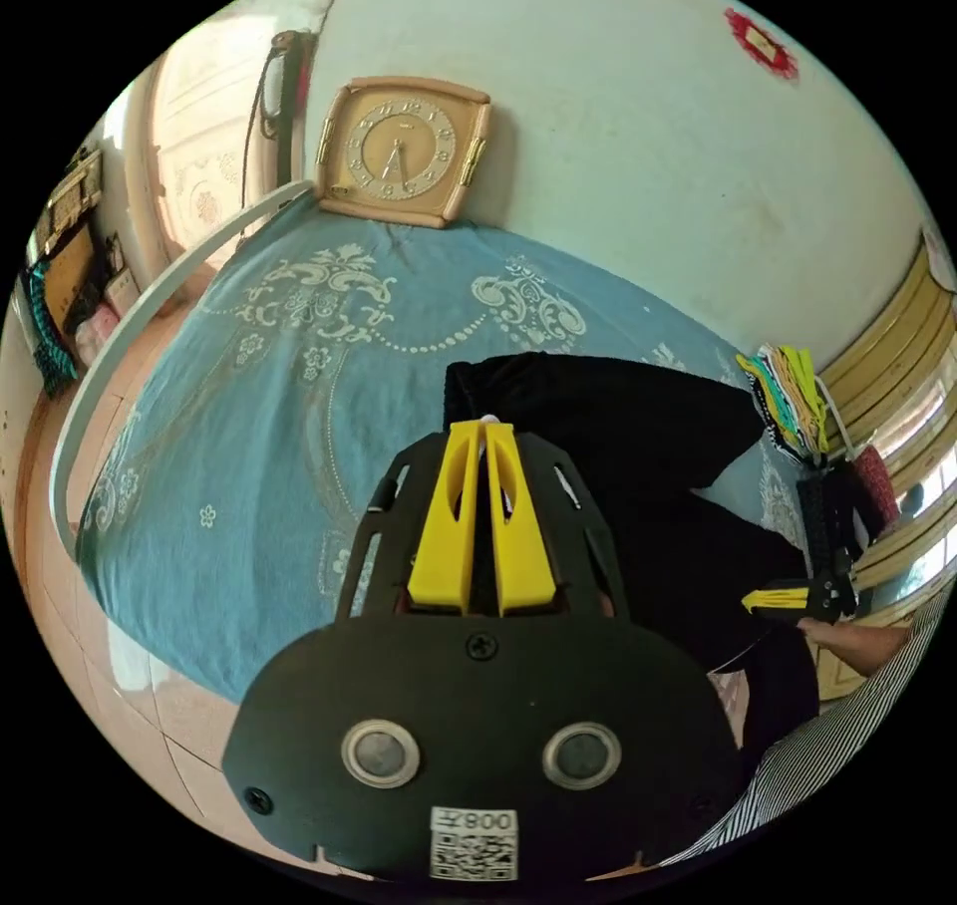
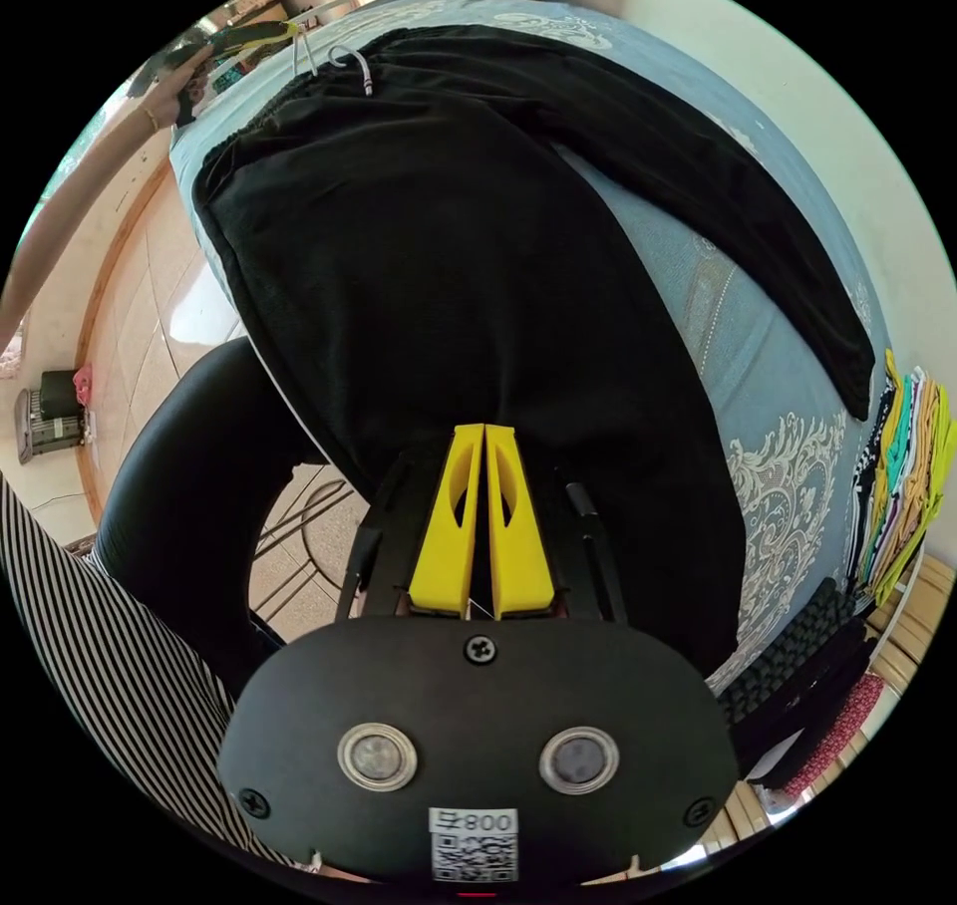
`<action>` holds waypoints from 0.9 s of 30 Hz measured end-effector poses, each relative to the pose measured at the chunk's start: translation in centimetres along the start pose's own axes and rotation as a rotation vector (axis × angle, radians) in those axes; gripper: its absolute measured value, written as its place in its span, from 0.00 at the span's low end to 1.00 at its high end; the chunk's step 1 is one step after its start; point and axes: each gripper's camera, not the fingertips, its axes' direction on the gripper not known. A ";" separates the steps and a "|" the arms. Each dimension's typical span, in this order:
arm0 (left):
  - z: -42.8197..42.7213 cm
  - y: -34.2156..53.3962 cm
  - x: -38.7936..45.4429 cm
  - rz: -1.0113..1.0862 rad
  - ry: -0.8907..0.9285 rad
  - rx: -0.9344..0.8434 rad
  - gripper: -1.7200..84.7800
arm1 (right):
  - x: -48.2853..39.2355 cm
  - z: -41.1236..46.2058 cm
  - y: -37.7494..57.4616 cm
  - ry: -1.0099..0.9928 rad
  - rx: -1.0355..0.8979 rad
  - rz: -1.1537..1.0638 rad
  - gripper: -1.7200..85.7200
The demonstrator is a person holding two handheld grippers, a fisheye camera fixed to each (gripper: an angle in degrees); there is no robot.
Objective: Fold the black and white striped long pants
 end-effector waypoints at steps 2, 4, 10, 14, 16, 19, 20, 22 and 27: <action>-2.2 -0.4 4.3 0.137 -0.014 0.033 0.03 | 0.4 0.1 0.2 -0.004 0.007 0.007 0.02; -3.2 -0.3 7.8 0.243 -0.056 0.044 0.03 | 0.7 0.2 0.2 -0.001 0.007 0.006 0.02; -1.9 2.4 19.6 0.570 -0.093 -0.079 0.03 | 1.8 0.9 0.4 0.010 0.009 0.000 0.02; 0.2 6.1 23.0 0.594 -0.252 -0.200 0.03 | 3.7 1.0 0.4 -0.045 -0.017 0.005 0.02; -0.9 7.0 22.5 0.524 -0.297 -0.177 0.03 | 4.6 0.3 0.4 -0.089 0.009 0.006 0.02; -3.6 7.9 20.7 0.395 -0.254 -0.121 0.03 | 6.3 -1.1 0.4 -0.149 0.099 0.034 0.02; -4.7 8.1 19.7 0.338 -0.234 -0.103 0.03 | 7.0 -1.4 0.2 -0.174 0.127 0.047 0.02; -5.8 8.3 18.1 0.267 -0.208 -0.075 0.03 | 7.9 -1.3 -0.2 -0.215 0.151 0.056 0.02; -4.7 7.8 13.3 0.125 -0.171 -0.189 0.04 | 9.7 1.3 -1.1 -0.269 0.124 0.086 0.02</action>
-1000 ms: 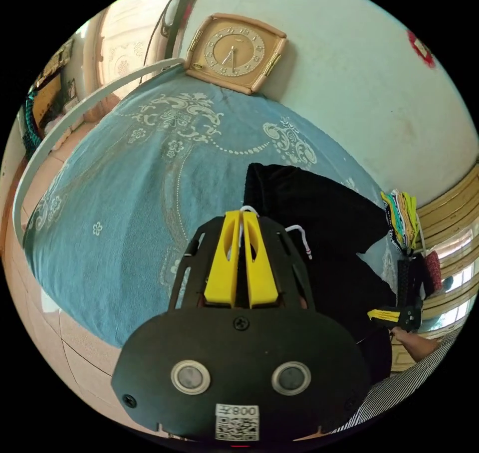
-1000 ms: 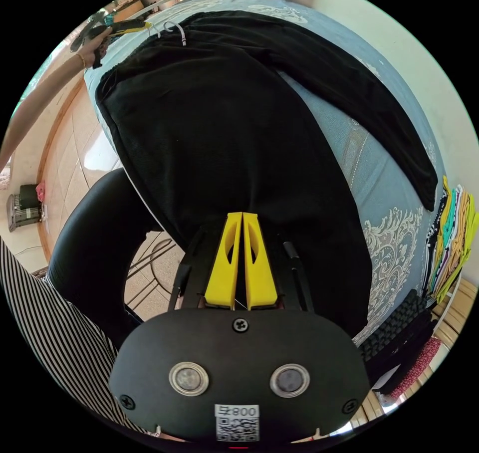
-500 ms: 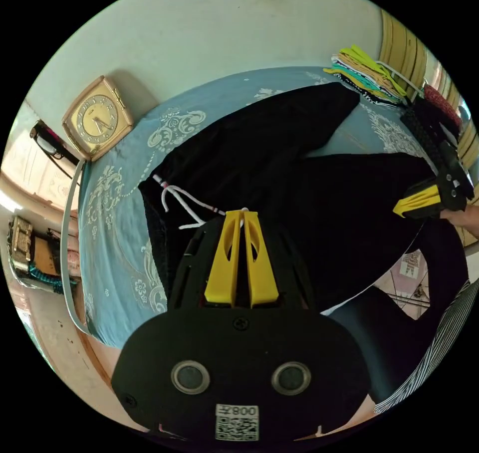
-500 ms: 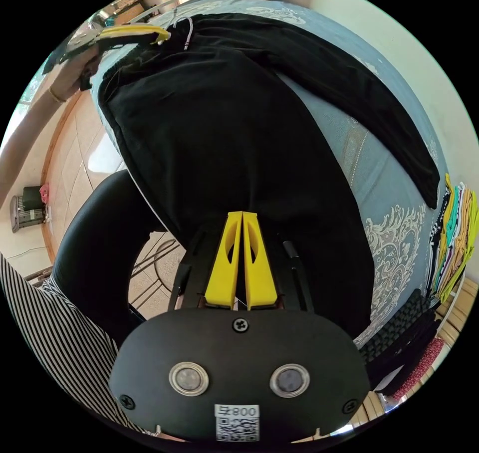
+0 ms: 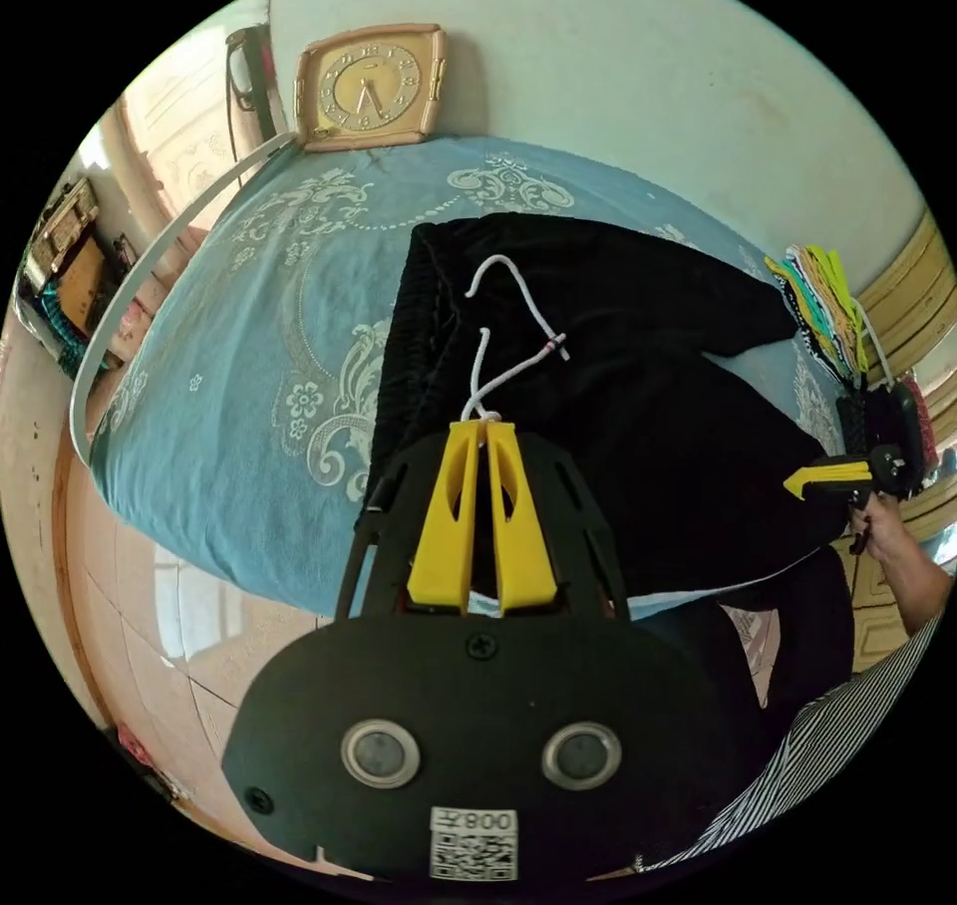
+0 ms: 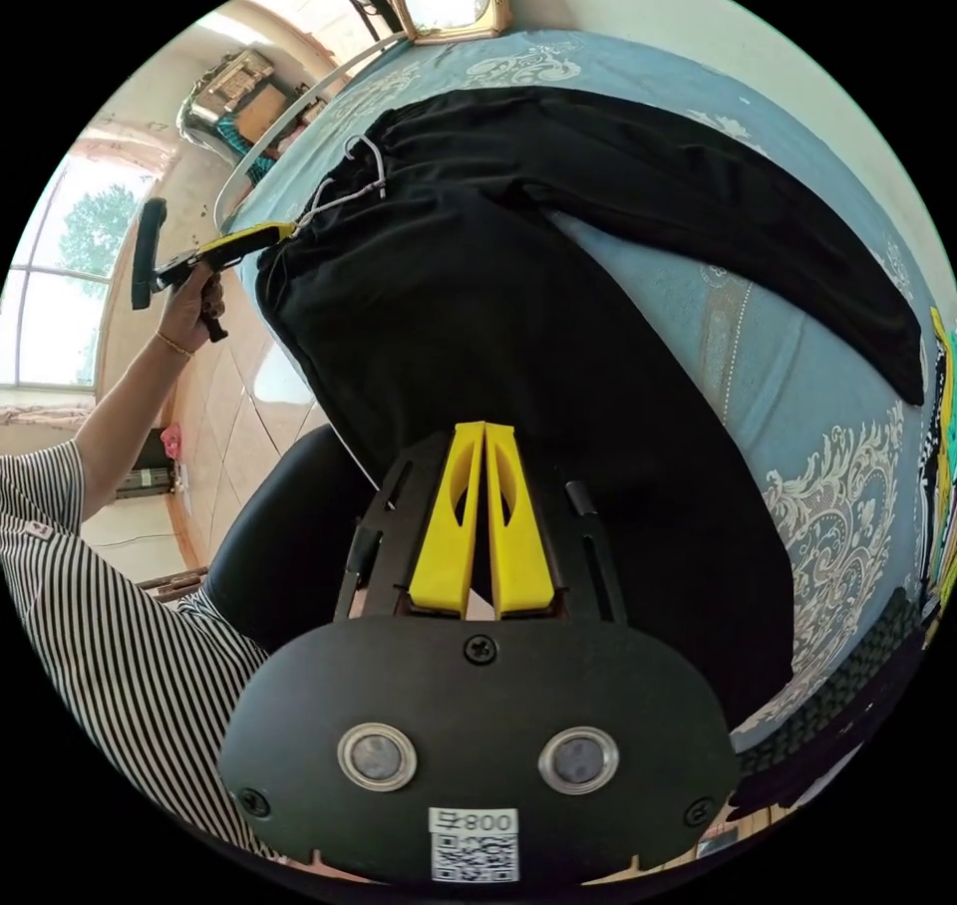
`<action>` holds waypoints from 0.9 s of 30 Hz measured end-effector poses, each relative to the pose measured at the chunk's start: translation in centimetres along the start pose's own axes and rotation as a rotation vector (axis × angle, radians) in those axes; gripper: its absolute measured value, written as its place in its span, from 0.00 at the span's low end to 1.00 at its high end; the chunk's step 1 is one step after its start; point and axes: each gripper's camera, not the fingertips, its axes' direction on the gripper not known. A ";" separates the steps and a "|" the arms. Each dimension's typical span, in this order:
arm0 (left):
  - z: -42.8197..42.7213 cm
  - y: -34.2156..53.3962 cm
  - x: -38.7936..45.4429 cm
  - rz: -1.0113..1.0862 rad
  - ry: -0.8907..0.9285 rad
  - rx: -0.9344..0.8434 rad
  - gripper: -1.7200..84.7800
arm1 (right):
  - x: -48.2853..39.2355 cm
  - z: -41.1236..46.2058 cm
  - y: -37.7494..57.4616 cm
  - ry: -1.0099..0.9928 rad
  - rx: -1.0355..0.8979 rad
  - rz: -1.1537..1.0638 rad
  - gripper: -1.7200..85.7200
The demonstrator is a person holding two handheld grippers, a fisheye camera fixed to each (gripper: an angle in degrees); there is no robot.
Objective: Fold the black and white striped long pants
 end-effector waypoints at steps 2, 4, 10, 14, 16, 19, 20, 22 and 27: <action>-1.7 0.5 -0.6 0.010 0.121 0.106 0.04 | 0.7 0.7 -0.3 -0.039 0.001 0.007 0.02; -2.1 0.7 0.1 0.054 0.196 0.135 0.05 | 0.8 0.8 -0.8 -0.052 0.031 -0.008 0.03; -1.1 0.2 2.5 0.100 0.142 0.081 0.11 | -0.3 1.3 -8.2 -0.200 0.124 -0.174 0.04; -2.2 0.2 2.8 0.132 0.117 0.106 0.11 | -2.7 2.7 -15.5 -0.221 0.157 -0.302 0.04; -2.6 0.8 2.3 0.103 0.083 0.111 0.10 | -3.7 3.8 -18.3 -0.202 0.146 -0.345 0.03; -1.1 1.7 0.5 0.021 -0.009 0.048 0.08 | -4.5 7.5 -22.0 -0.156 0.048 -0.379 0.02; 0.1 1.9 -0.3 -0.006 -0.038 -0.003 0.07 | -4.5 9.3 -23.1 -0.093 -0.003 -0.390 0.02; 1.7 2.3 -1.4 -0.018 -0.041 -0.063 0.05 | -3.7 11.5 -24.1 0.027 -0.062 -0.378 0.02; 2.0 2.7 -2.5 -0.059 0.027 -0.020 0.03 | 0.7 11.5 -24.9 -0.102 -0.003 -0.277 0.02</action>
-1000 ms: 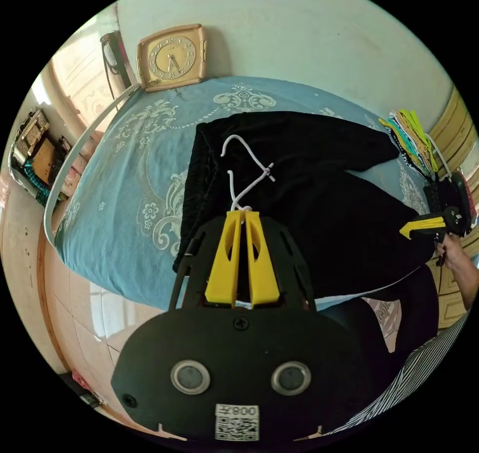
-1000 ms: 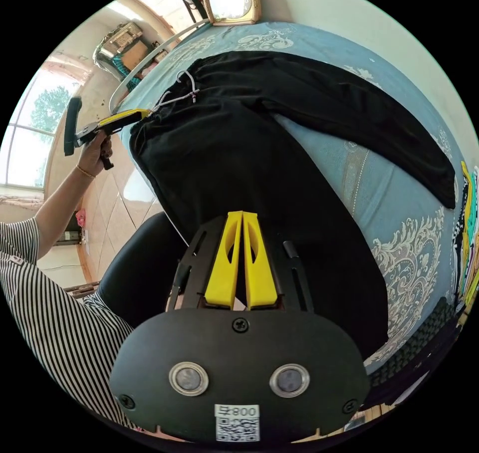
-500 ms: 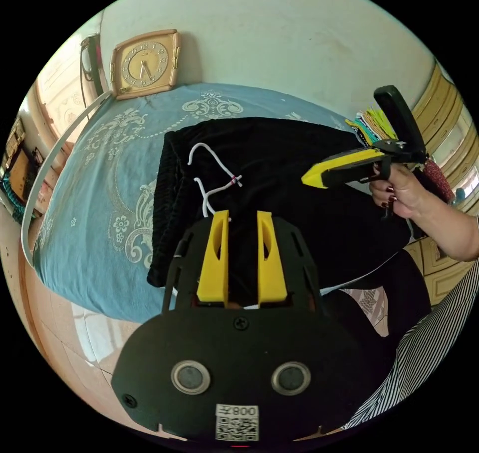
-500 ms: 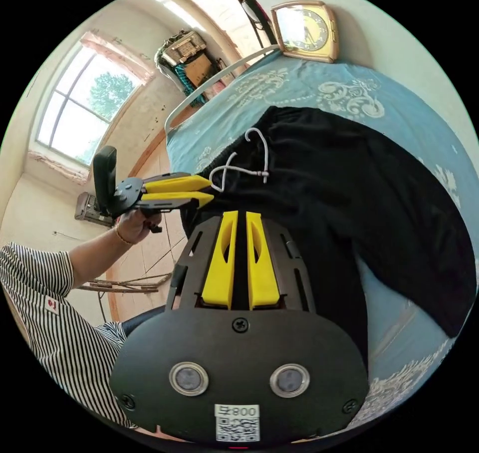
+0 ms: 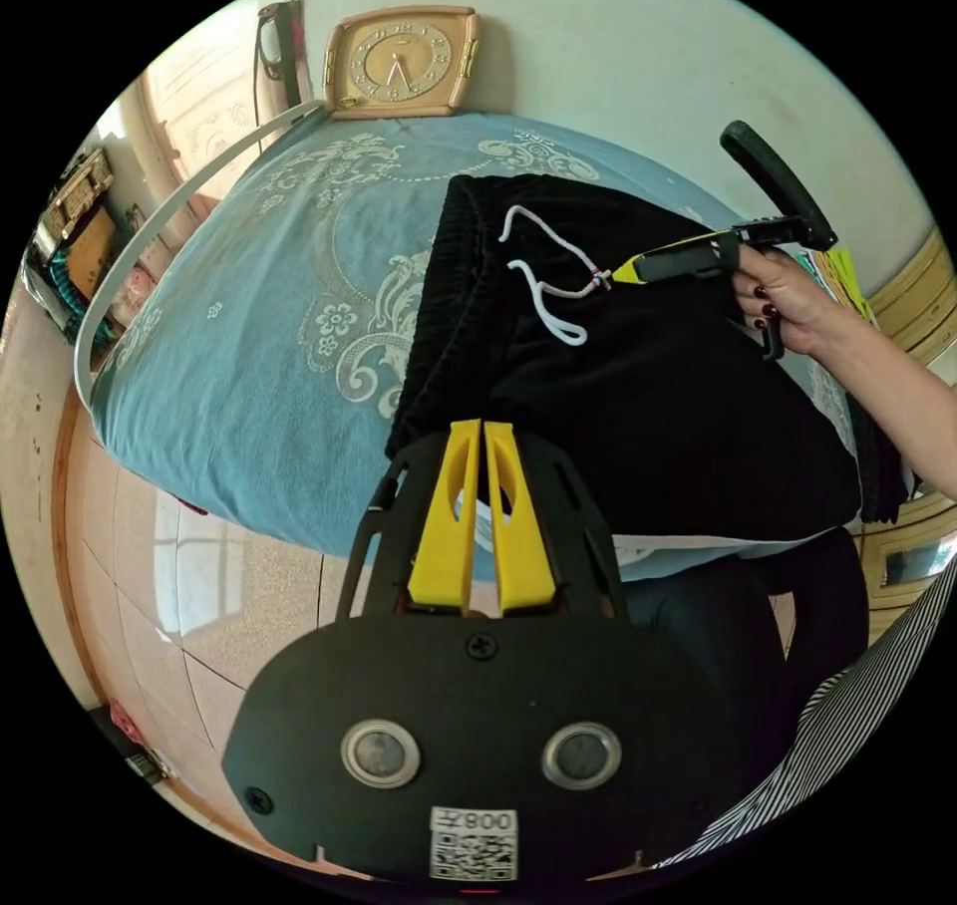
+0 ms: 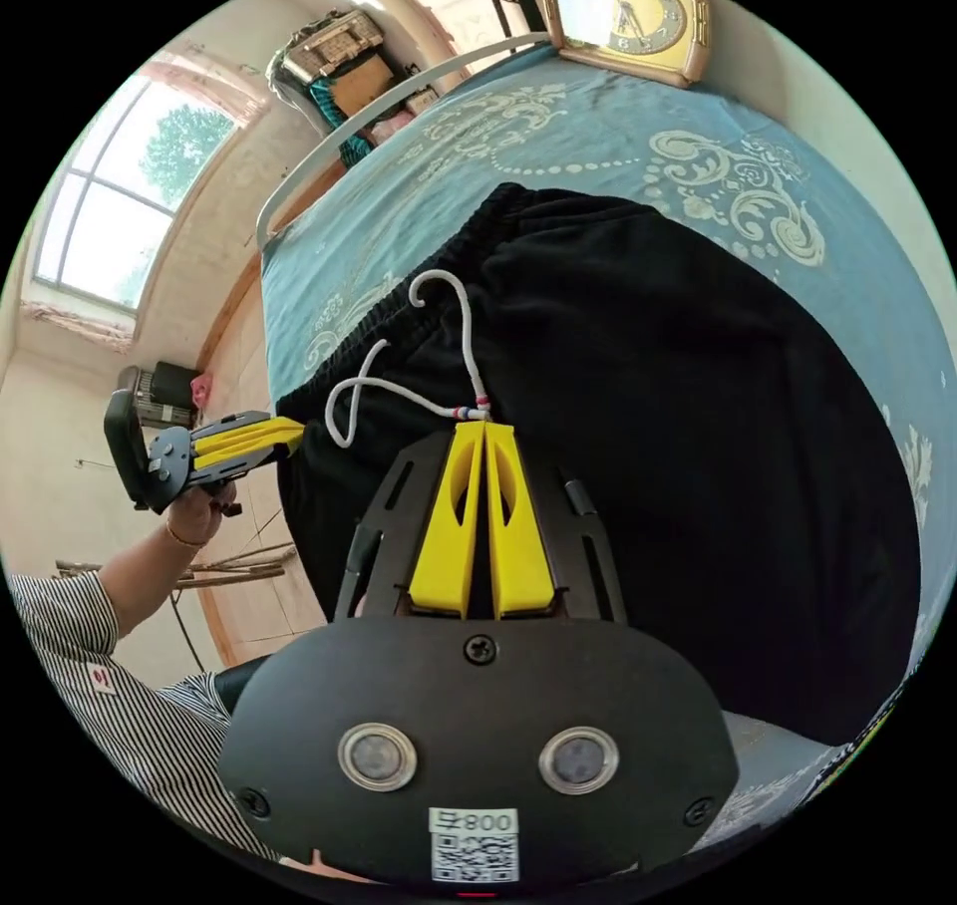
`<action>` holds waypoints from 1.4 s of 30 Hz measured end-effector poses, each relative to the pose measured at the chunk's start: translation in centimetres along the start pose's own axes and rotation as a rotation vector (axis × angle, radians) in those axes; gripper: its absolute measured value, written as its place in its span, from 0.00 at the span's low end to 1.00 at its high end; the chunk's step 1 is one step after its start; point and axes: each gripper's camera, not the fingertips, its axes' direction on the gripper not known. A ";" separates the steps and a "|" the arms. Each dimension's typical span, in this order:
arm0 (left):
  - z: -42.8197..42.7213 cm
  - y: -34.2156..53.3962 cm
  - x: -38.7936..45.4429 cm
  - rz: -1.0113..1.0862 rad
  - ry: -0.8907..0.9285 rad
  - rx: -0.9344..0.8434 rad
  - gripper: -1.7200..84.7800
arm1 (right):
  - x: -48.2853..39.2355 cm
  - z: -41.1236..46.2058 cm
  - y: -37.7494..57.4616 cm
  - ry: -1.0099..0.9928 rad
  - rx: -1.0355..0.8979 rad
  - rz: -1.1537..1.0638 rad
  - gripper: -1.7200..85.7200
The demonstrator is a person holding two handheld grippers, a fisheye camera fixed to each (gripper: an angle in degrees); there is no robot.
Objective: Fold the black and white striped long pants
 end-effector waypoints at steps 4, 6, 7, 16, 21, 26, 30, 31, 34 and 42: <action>-1.3 0.1 1.5 0.006 -0.002 0.084 0.03 | 1.3 -2.6 4.8 -0.013 0.117 -0.016 0.02; -1.7 0.3 2.2 0.015 0.002 0.122 0.02 | 1.9 -3.5 8.4 -0.027 0.149 0.013 0.02; -1.7 0.4 2.7 0.024 0.004 0.129 0.02 | 2.2 -3.8 11.1 -0.042 0.143 0.024 0.02; 4.5 -2.0 1.8 -0.003 -0.019 -0.026 0.02 | 4.6 0.6 26.3 0.083 -0.088 0.272 0.02; 4.6 -3.7 2.4 -0.007 -0.027 0.023 0.02 | 6.0 1.4 26.8 0.072 -0.078 0.282 0.02; 5.0 -7.4 4.5 0.041 0.066 0.155 0.02 | 7.4 1.9 27.9 0.068 -0.048 0.268 0.02; 6.6 -12.7 5.3 0.089 0.177 0.232 0.03 | 10.3 1.0 29.6 -0.047 0.040 0.343 0.02; 7.5 -15.0 5.5 0.106 0.201 0.239 0.04 | 11.4 0.4 30.1 -0.064 0.077 0.360 0.02; 10.6 -21.5 6.0 0.163 0.230 0.222 0.04 | 14.4 -1.3 31.3 -0.078 0.169 0.391 0.02; 19.1 -37.1 5.3 0.140 0.249 0.111 0.05 | 21.3 -4.2 31.0 -0.027 0.271 0.339 0.03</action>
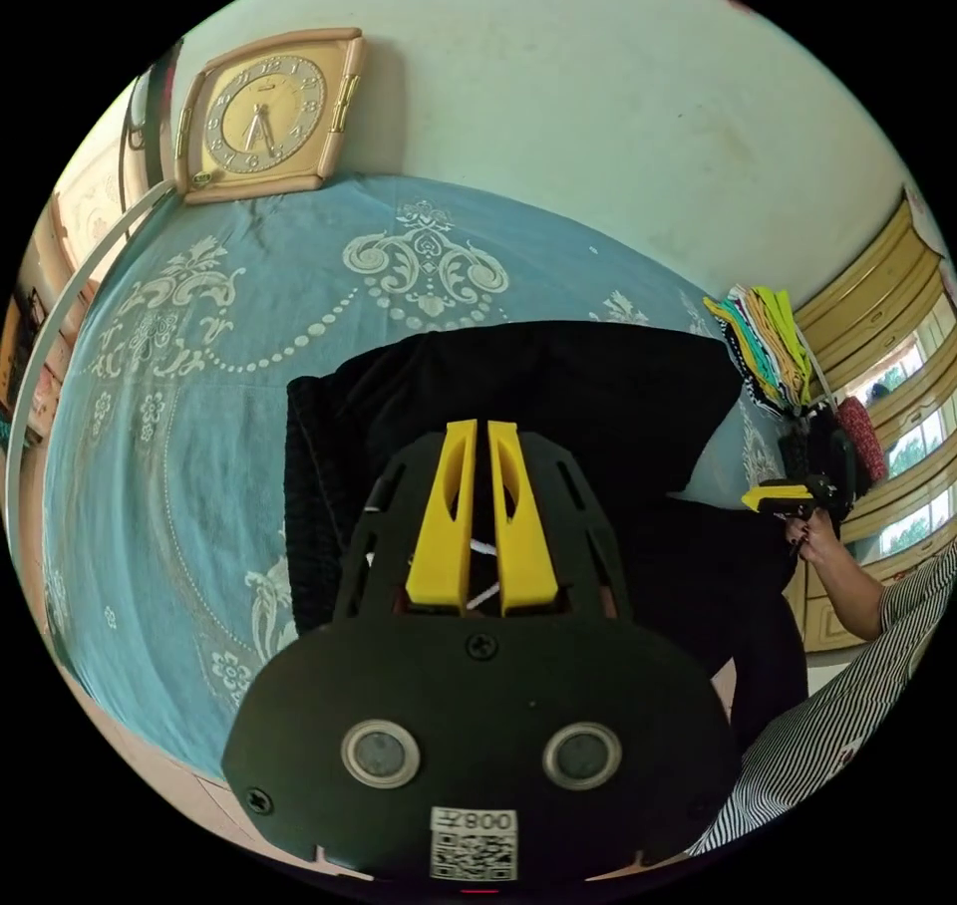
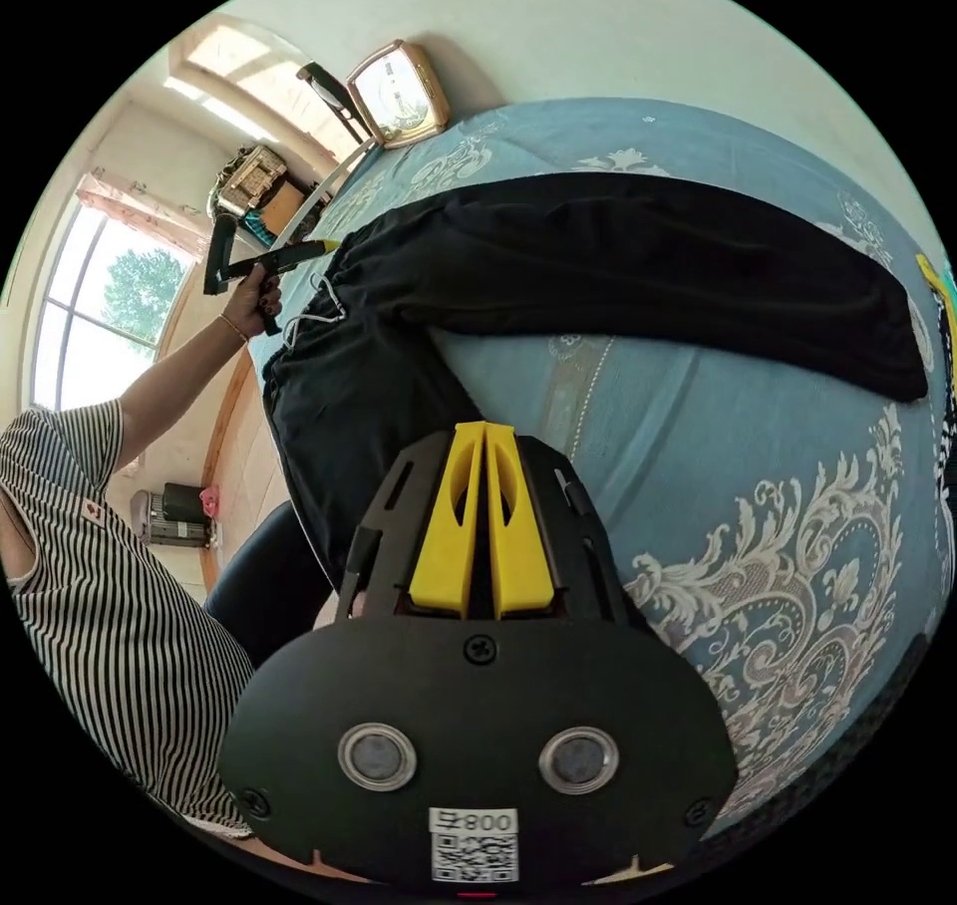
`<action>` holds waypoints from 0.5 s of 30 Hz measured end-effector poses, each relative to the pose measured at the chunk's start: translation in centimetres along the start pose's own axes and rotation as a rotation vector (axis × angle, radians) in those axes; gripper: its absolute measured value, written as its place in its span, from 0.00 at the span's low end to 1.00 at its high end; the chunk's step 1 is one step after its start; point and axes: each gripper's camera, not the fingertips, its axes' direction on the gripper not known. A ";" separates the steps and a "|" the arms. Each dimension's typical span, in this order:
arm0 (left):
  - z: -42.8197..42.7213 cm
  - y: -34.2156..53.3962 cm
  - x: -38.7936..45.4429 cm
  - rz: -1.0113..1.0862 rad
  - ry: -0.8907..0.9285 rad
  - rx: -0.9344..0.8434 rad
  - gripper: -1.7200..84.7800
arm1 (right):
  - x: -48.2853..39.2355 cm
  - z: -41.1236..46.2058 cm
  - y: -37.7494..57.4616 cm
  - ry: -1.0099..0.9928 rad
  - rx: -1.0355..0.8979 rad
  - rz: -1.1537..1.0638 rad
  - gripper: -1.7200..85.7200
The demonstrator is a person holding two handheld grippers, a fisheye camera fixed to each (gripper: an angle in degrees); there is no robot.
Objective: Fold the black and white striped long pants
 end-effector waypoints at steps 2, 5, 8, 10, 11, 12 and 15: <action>2.3 -3.4 -1.1 0.007 -0.027 -0.053 0.06 | 1.1 -0.4 -1.9 -0.006 0.008 -0.049 0.03; 4.9 -7.4 -2.4 0.021 -0.058 -0.132 0.08 | 1.8 -1.0 -4.9 -0.003 0.028 -0.127 0.05; 6.5 -11.0 -3.0 0.061 -0.119 -0.173 0.10 | 2.4 -1.5 -8.7 0.019 0.036 -0.187 0.08; 7.5 -13.2 -3.2 0.086 -0.132 -0.210 0.11 | 2.6 -1.7 -11.1 0.047 0.042 -0.220 0.10; 8.2 -14.6 -3.4 0.100 -0.141 -0.240 0.12 | 2.4 -1.8 -12.7 0.071 0.037 -0.247 0.11; 8.6 -15.3 -3.5 0.107 -0.152 -0.250 0.12 | 2.3 -1.8 -13.5 0.085 0.035 -0.265 0.11; 9.9 -18.5 -3.8 0.144 -0.192 -0.293 0.13 | 1.4 -1.8 -17.6 0.156 0.025 -0.354 0.12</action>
